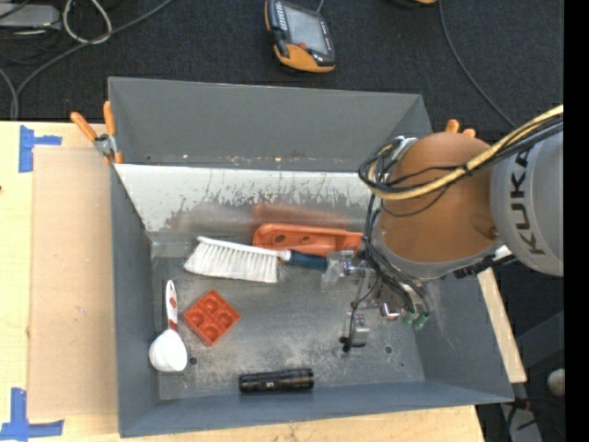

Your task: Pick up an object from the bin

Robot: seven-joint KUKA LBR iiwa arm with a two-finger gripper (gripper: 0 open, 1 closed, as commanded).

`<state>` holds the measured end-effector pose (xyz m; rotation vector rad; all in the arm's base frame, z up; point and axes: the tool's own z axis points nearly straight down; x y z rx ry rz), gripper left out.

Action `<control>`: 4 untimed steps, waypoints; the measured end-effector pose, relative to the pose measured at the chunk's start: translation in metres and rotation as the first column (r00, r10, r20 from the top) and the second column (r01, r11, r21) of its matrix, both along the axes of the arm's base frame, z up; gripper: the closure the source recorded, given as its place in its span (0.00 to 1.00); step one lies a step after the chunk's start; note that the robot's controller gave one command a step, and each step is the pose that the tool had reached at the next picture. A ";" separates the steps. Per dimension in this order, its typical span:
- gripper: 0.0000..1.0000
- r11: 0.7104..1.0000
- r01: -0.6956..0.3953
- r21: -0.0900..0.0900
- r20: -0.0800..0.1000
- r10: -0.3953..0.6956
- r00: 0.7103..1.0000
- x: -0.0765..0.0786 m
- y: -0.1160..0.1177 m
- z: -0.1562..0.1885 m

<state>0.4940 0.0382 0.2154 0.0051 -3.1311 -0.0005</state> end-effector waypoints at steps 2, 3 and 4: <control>0.00 0.984 -0.180 0.001 0.008 0.180 0.984 -0.006 0.058 -0.113; 0.00 0.979 -0.205 0.000 0.020 0.204 0.979 -0.006 0.093 -0.054; 0.00 0.976 -0.216 0.002 -0.002 0.216 0.976 -0.011 0.139 -0.116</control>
Offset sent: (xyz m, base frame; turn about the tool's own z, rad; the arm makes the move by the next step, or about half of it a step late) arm -0.0086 0.0736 -0.1454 -0.2331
